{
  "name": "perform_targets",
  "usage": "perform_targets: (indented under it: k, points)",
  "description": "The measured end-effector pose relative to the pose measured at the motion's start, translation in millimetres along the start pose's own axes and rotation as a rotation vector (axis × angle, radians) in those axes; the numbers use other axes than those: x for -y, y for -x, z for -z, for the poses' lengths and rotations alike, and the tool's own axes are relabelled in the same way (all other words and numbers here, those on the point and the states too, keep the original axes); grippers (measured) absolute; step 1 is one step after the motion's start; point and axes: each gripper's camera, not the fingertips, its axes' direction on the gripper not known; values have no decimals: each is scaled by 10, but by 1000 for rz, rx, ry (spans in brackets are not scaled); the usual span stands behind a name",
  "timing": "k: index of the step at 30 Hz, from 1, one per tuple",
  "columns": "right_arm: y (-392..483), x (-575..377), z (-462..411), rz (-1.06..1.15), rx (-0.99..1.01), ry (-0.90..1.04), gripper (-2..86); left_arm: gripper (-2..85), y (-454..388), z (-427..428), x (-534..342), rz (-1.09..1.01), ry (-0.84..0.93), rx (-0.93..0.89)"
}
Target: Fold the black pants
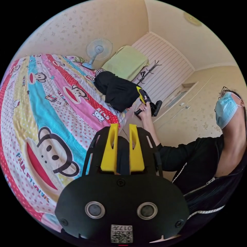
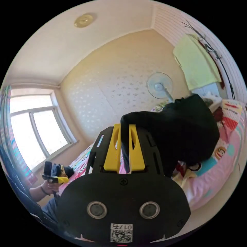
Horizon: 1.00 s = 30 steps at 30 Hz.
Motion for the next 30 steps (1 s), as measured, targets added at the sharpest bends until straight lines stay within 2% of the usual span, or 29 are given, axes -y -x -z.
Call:
perform_targets:
  k: [1,3,5,8,11,15,17,18,19,21,24,26,28,30]
  points:
    - [198,75,-3,51,37,7,32,111,-57,148,-71,-7,-33,14]
    - [911,335,-11,224,240,32,26,148,-155,327,-184,-24,-79,25]
    - [1361,517,-36,292,425,49,24,186,-251,492,-310,-35,-135,20]
    - [1875,739,-187,262,643,95,20,232,-438,895,-590,-60,-310,26]
    - [2227,753,-367,214,851,176,18,223,-639,1366,-904,-132,-519,27]
    - [2270,522,-374,72,920,163,14,210,-977,1972,-1270,-237,-700,227]
    - [2221,490,-378,31,951,173,13,205,-1190,2221,-1566,-327,-804,350]
    - [2248,496,-372,36,982,180,12,205,-1345,2295,-1766,-425,-838,466]
    - [2279,512,-364,46,991,185,12,207,-1476,2296,-1945,-525,-843,596]
    - [2440,637,-364,83,1011,223,13,211,-1565,2269,-2086,-590,-797,697]
    - [2571,835,-446,70,1028,260,16,219,-1624,2269,-2193,-660,-788,670]
    - [2560,947,-522,24,1048,262,18,222,-1726,2264,-2330,-780,-785,783]
    - [2490,1054,-635,-39,1077,278,19,216,-1820,2277,-2479,-906,-694,973]
    - [2409,1146,-771,-90,1113,291,21,214,-1825,2287,-2518,-939,-622,1062]
